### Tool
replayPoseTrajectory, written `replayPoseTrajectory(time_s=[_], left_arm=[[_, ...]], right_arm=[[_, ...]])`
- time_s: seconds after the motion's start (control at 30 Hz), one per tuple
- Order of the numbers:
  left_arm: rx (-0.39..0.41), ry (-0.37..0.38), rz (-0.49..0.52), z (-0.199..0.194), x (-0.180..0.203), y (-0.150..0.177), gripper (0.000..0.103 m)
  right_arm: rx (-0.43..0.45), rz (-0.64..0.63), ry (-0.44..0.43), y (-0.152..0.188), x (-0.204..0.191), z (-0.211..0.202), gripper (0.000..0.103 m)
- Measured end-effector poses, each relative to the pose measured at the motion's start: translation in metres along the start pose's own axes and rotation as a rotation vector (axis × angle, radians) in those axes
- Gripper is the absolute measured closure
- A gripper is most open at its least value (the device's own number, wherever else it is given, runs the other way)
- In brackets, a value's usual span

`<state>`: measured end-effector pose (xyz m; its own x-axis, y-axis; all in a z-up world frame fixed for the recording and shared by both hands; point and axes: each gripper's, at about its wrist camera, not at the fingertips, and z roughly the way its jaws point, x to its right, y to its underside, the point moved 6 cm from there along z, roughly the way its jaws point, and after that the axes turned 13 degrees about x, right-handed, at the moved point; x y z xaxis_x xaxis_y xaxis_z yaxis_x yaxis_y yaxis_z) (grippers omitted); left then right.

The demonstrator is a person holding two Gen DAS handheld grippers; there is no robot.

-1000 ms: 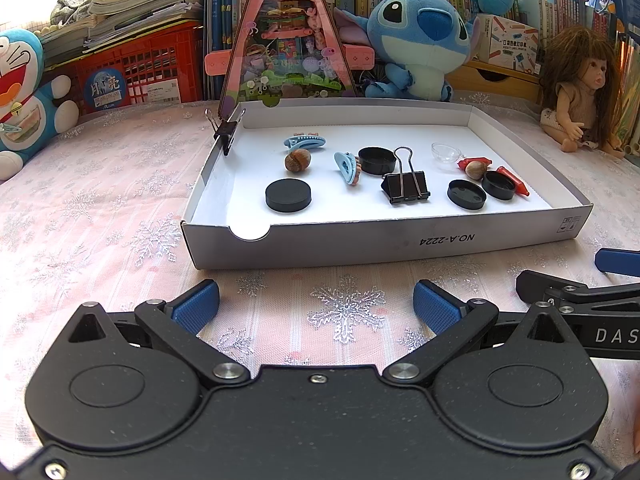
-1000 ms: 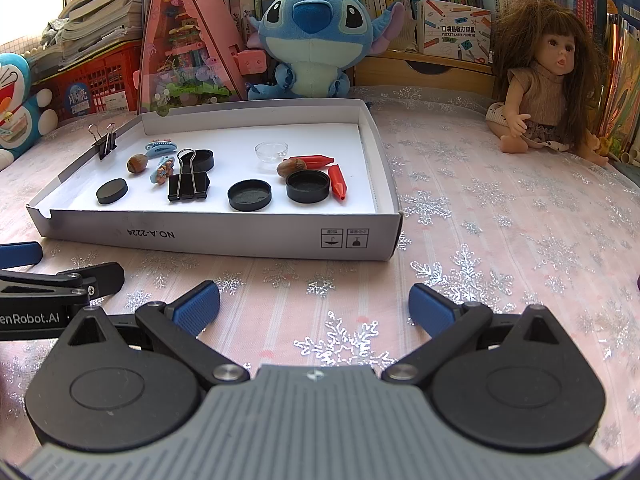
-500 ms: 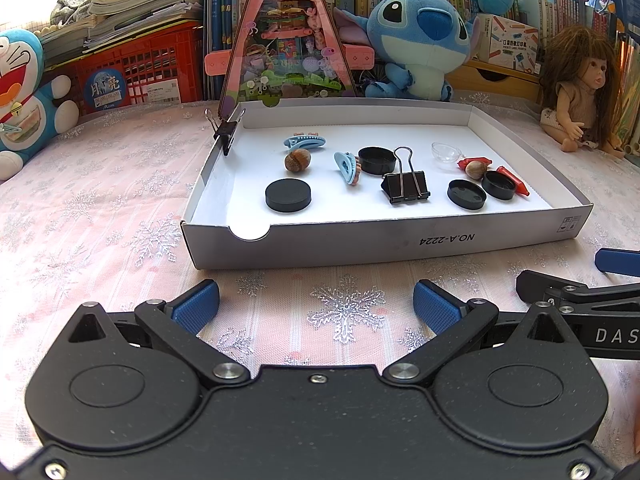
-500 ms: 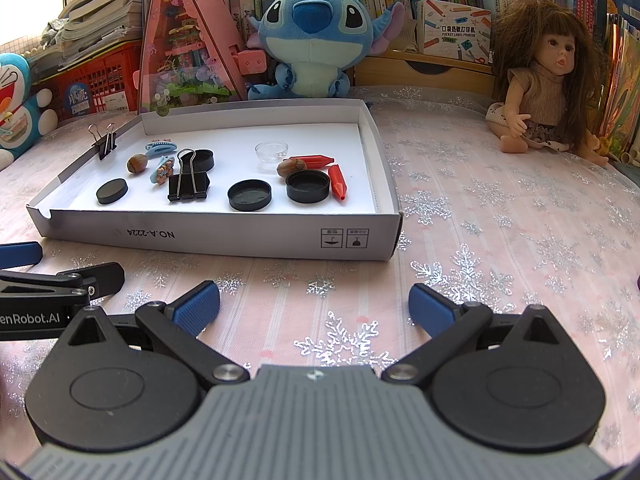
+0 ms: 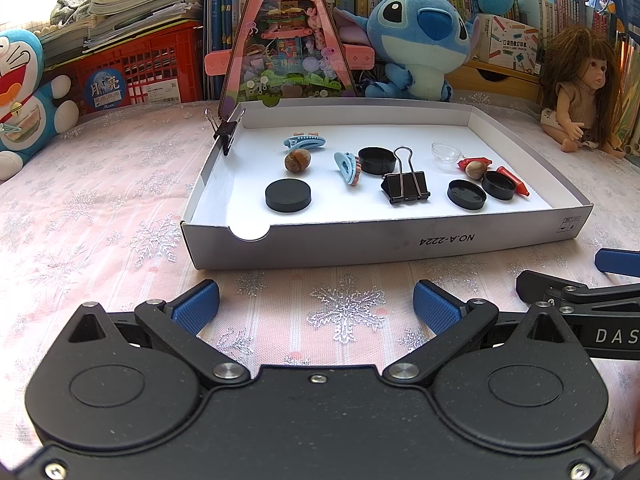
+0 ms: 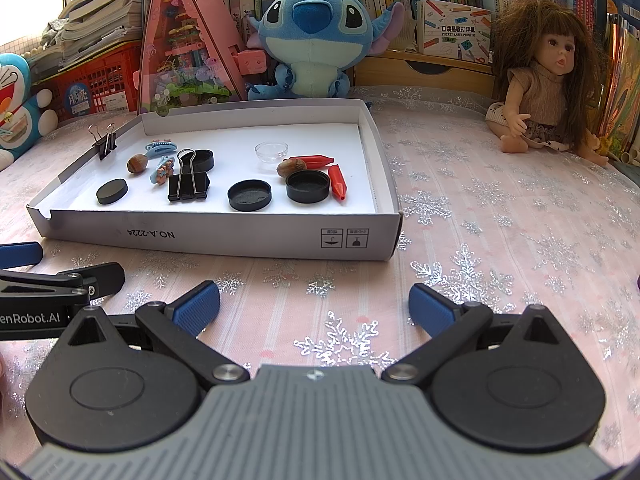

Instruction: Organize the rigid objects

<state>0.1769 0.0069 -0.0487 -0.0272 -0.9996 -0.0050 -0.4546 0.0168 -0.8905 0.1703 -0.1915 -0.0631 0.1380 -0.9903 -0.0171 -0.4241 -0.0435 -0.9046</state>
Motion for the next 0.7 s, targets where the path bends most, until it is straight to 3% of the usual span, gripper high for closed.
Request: replayPoseTrajectory(time_s=[0.7], left_arm=[[0.000,-0.010,-0.001,0.0016,-0.0003,0.0001,0.000]], right_arm=[[0.000,0.000,0.000,-0.0002,0.0002,0.0000,0.000]])
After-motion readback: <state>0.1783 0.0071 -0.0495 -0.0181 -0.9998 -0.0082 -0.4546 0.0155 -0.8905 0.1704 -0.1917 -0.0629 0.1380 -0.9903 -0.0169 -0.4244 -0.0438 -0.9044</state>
